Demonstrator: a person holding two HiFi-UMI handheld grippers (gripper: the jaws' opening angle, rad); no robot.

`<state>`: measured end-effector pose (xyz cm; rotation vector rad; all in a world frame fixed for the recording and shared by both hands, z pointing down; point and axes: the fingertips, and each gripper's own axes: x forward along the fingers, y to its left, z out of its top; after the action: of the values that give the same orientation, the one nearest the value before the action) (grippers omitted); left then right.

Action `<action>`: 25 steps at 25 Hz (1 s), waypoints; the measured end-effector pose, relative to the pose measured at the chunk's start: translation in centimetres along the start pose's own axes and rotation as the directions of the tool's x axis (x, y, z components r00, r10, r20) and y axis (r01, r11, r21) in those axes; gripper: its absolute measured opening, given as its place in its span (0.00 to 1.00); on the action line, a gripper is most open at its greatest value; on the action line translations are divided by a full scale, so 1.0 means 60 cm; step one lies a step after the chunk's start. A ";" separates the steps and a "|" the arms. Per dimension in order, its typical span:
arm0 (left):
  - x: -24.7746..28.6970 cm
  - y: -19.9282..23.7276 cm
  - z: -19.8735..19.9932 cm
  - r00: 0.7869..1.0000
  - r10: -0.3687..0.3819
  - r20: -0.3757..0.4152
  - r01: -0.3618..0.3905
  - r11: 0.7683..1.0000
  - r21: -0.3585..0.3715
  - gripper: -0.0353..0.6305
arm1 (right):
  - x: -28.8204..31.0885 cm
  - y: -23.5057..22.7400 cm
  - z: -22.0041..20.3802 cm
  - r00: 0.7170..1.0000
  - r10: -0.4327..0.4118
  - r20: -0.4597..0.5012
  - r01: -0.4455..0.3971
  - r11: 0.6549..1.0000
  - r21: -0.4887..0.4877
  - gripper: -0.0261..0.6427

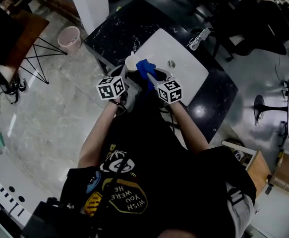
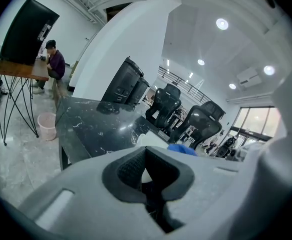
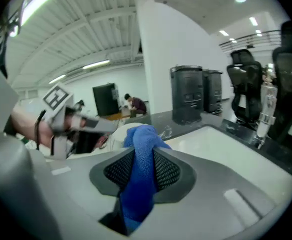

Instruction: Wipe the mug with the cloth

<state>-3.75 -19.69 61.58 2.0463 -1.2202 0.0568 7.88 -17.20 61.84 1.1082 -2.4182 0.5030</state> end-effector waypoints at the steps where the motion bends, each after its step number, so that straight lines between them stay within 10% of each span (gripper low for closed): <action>1: -0.001 0.000 0.000 1.000 0.000 0.000 0.000 1.000 -0.003 0.06 | -0.002 -0.028 0.020 0.998 -0.049 0.035 0.047 0.997 0.055 0.20; 4: -0.001 0.002 0.003 1.000 0.003 0.006 -0.003 1.000 -0.012 0.06 | 0.018 -0.067 0.055 0.994 -0.101 0.050 0.097 0.992 0.087 0.20; 12: -0.004 0.002 -0.002 1.000 0.001 -0.009 -0.001 1.000 -0.013 0.06 | 0.012 0.054 -0.056 0.982 0.133 -0.136 -0.126 0.990 0.062 0.20; 19: -0.002 0.006 0.001 1.000 0.024 -0.014 -0.023 0.998 0.059 0.06 | 0.009 -0.066 0.056 0.998 -0.044 0.048 0.039 0.994 0.098 0.20; 25: -0.002 0.007 -0.011 0.999 0.041 -0.028 -0.039 0.996 0.075 0.06 | 0.030 0.051 -0.005 0.979 0.179 -0.097 -0.171 0.981 0.088 0.20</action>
<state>-3.95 -19.35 62.25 2.0778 -1.2576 0.1530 4.53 -16.31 62.61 0.8803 -2.4339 0.7020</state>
